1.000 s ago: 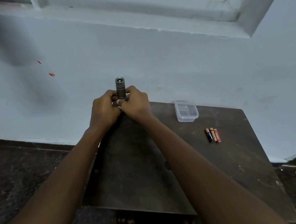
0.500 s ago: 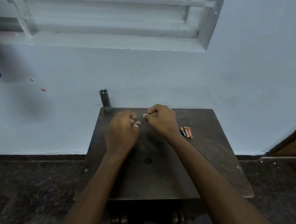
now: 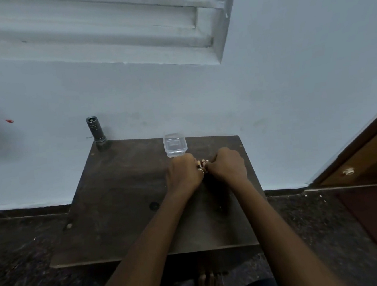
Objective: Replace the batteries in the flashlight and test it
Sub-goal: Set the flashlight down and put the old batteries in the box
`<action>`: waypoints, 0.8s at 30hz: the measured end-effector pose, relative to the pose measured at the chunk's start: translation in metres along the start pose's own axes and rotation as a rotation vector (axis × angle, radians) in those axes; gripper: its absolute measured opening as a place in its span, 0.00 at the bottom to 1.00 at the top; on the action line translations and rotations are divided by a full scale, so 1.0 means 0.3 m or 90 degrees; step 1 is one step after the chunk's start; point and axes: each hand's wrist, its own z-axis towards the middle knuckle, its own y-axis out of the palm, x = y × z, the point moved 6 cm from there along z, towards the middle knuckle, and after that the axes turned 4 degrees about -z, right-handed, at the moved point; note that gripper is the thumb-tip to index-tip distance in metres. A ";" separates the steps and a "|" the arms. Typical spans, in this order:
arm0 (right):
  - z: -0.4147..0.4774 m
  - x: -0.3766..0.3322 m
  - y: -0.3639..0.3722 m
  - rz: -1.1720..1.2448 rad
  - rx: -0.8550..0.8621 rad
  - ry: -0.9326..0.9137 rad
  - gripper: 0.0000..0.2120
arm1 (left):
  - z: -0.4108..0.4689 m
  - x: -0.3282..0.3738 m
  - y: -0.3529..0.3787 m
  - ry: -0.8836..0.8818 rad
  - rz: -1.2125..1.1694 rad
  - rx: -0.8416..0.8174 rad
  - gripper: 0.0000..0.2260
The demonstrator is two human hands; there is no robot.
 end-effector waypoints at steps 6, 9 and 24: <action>0.014 -0.023 0.003 -0.027 -0.027 -0.015 0.11 | 0.008 0.019 0.003 0.016 0.062 0.006 0.08; 0.007 -0.042 -0.004 -0.063 -0.031 -0.039 0.09 | -0.005 0.038 -0.004 0.042 0.139 0.020 0.07; 0.050 -0.191 -0.074 -0.171 0.094 -0.169 0.07 | 0.212 0.026 -0.268 0.141 0.373 0.071 0.09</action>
